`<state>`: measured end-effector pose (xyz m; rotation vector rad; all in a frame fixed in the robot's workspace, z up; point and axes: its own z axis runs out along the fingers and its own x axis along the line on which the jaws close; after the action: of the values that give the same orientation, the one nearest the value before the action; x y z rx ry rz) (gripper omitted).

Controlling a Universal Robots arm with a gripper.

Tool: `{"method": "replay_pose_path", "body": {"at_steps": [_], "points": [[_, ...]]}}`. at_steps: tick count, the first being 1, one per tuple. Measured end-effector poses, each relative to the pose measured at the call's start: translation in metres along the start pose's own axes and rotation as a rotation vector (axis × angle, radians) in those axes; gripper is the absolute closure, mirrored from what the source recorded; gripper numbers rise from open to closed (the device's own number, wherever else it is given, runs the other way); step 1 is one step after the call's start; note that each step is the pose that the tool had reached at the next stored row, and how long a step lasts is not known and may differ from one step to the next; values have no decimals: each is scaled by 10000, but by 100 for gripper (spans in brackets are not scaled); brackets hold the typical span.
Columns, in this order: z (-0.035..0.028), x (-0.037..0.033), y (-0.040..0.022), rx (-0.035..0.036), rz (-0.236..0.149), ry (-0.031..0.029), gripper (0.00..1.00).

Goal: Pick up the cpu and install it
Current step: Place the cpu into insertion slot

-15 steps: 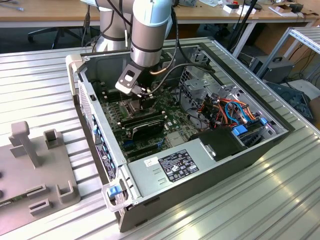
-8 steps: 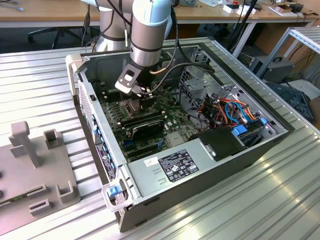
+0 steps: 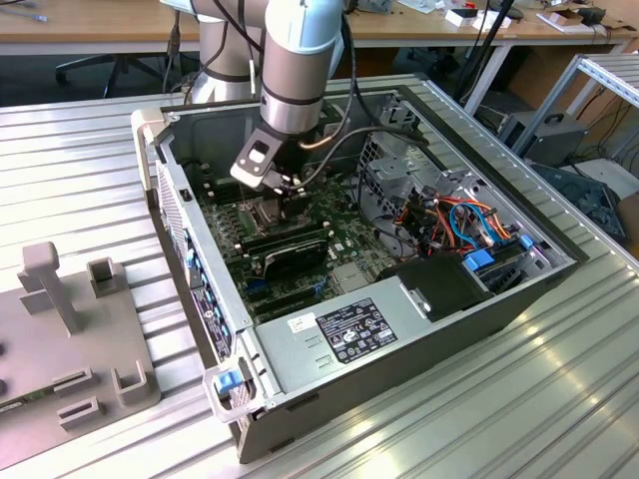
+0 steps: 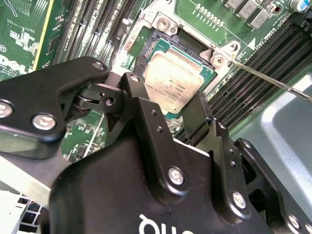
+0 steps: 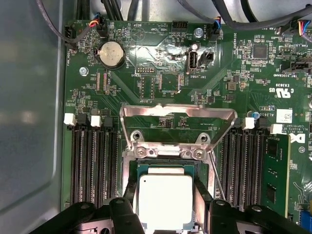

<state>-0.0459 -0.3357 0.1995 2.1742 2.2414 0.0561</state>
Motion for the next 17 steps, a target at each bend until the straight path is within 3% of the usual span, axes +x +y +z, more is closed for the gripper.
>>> {"method": "replay_pose_path", "body": {"at_steps": [2,17], "points": [[8,-6,2,20,21,-72,45],[8,-6,2,19,230,-82,45]]}}
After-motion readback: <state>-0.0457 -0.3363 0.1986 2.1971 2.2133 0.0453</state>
